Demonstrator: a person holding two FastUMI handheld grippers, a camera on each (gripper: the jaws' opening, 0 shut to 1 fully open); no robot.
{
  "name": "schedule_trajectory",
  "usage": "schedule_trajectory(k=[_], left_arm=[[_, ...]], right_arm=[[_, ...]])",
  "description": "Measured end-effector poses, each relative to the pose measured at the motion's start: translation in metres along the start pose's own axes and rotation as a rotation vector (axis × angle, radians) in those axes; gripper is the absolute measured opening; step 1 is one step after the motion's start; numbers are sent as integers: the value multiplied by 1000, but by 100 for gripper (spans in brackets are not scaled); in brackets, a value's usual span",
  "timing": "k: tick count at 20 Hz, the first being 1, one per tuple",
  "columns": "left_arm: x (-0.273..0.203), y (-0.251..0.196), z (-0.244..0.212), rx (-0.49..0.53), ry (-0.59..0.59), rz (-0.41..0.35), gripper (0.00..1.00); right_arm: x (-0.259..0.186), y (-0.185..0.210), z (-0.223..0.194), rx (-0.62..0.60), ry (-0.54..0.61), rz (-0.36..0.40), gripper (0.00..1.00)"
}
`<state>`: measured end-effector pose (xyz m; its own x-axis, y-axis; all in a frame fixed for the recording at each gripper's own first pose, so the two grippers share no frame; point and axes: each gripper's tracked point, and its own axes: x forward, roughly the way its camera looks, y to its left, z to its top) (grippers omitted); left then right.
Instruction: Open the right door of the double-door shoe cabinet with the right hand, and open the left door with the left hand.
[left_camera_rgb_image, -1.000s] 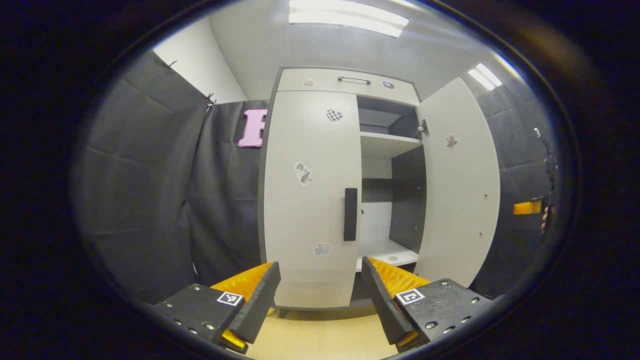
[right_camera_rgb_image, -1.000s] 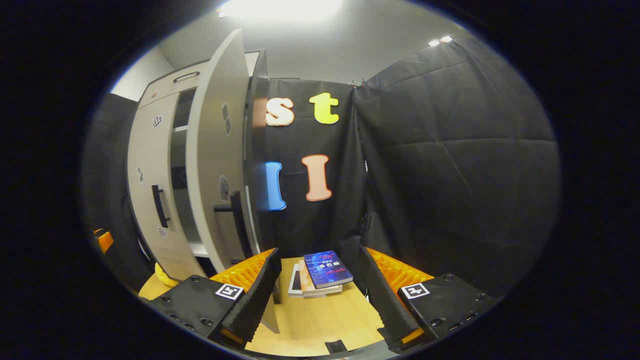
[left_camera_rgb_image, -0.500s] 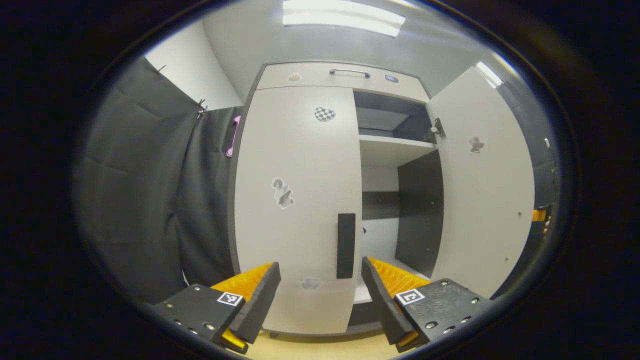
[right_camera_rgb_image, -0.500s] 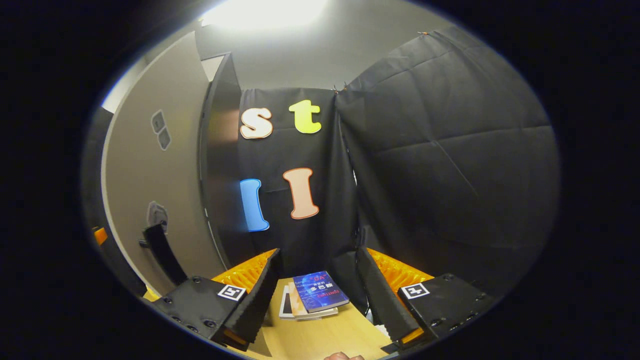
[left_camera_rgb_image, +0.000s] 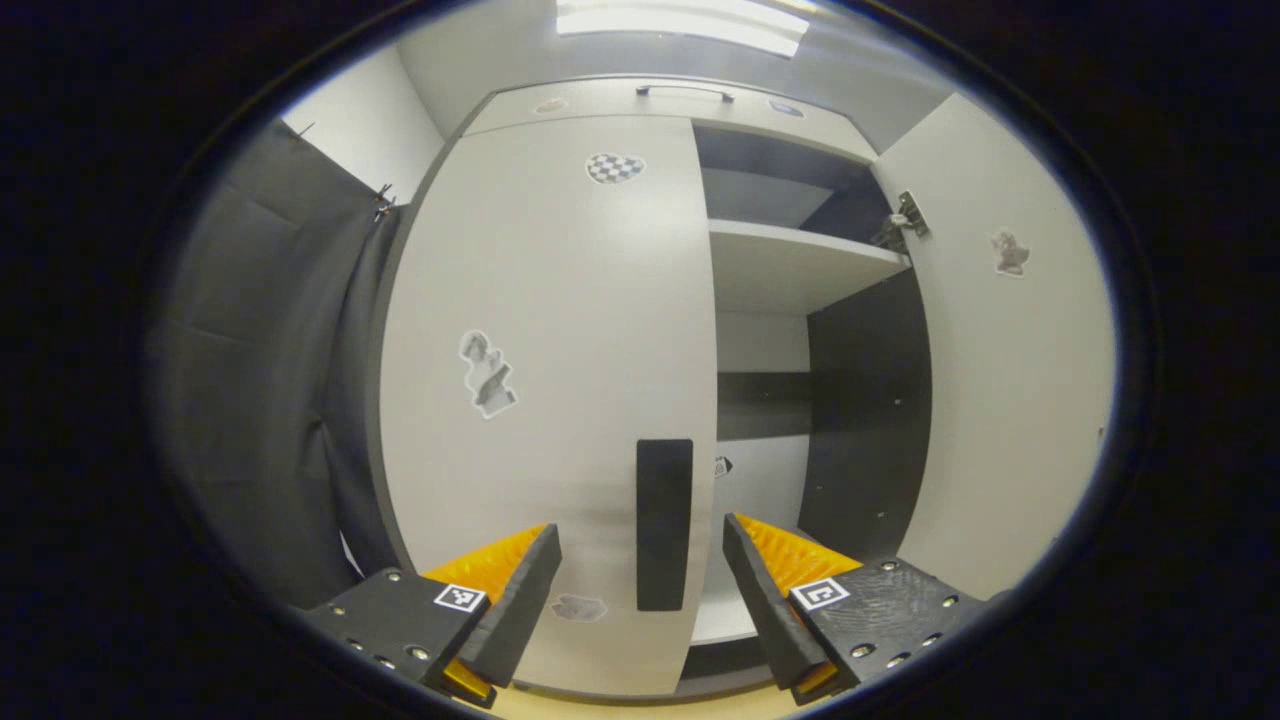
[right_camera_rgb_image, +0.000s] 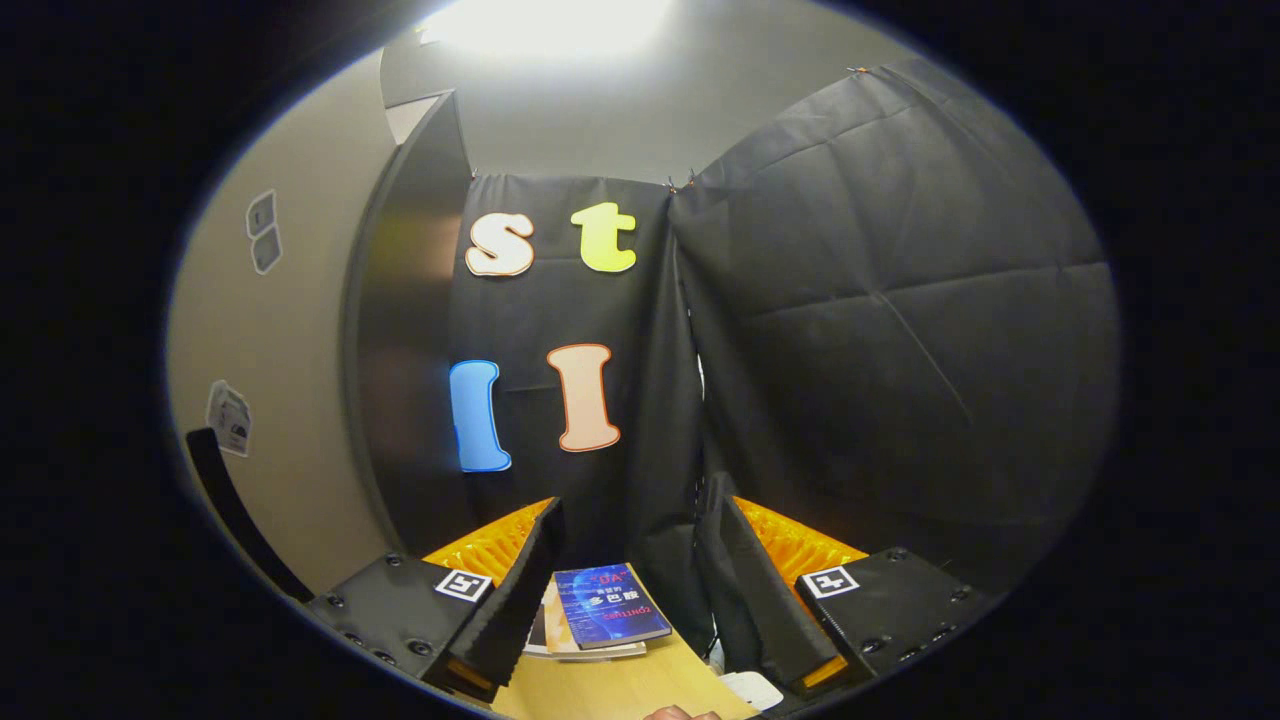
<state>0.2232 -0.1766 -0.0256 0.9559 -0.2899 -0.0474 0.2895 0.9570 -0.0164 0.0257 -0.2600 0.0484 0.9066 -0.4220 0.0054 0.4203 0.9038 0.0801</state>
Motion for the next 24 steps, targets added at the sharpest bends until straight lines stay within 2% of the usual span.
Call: schedule_trajectory(k=[1, 3, 4, 7, 8, 9, 10, 11, 12, 13, 15, 16, 18, 19, 20, 21, 22, 23, 24], left_arm=[[6, -2, -1, 3, 2, 5, 94], [15, -8, -1, 4, 0, 2, 94], [18, -12, 0, 3, -1, -3, 94], [30, -12, 5, 14, -29, 2, 94], [31, -10, 4, 13, -31, 12, 72], [33, -11, 2, 14, -18, 2, 66], [34, -12, 0, 15, -12, -1, 66], [32, -14, 1, 10, -11, -7, 66], [35, -8, -1, 10, -17, 25, 54], [37, -11, -5, -7, -8, 8, 41], [31, -5, -7, -7, -8, 24, 41], [37, -6, -6, -11, -12, 22, 28], [35, -6, -7, -4, -21, 13, 27], [36, -6, -8, 9, -16, 15, 25], [35, -6, -8, 20, -18, 15, 24], [36, -6, -8, 15, -14, 18, 17], [35, -7, -10, 9, -14, 16, 11], [37, -6, -8, 9, -14, 15, 10], [34, -7, -10, -7, -14, 19, 4]], right_arm=[[7, -2, 0, 3, 0, -3, 92], [19, -5, -1, 9, -2, 3, 92], [25, -7, -2, 8, -4, 8, 97], [43, -6, -6, -9, -5, 22, 97], [46, -6, -8, -10, -3, 25, 97], [50, -5, -10, -7, -2, 31, 97], [54, -4, -11, -3, 1, 37, 97], [58, -5, -12, -1, 3, 36, 92], [61, -8, -14, 1, 7, 34, 96], [64, -7, -14, 9, 6, 37, 96], [67, -5, -11, 37, -2, 49, 97], [68, -5, -13, 46, -2, 54, 97], [69, -9, -18, 46, 10, 53, 97], [68, -9, -19, 46, 15, 52, 92], [67, -8, -20, 51, 16, 54, 92], [65, -7, -20, 59, 17, 58, 92], [64, -4, -22, 67, 18, 65, 97], [61, -2, -23, 70, 20, 70, 97], [59, -2, -25, 70, 21, 73, 97]])
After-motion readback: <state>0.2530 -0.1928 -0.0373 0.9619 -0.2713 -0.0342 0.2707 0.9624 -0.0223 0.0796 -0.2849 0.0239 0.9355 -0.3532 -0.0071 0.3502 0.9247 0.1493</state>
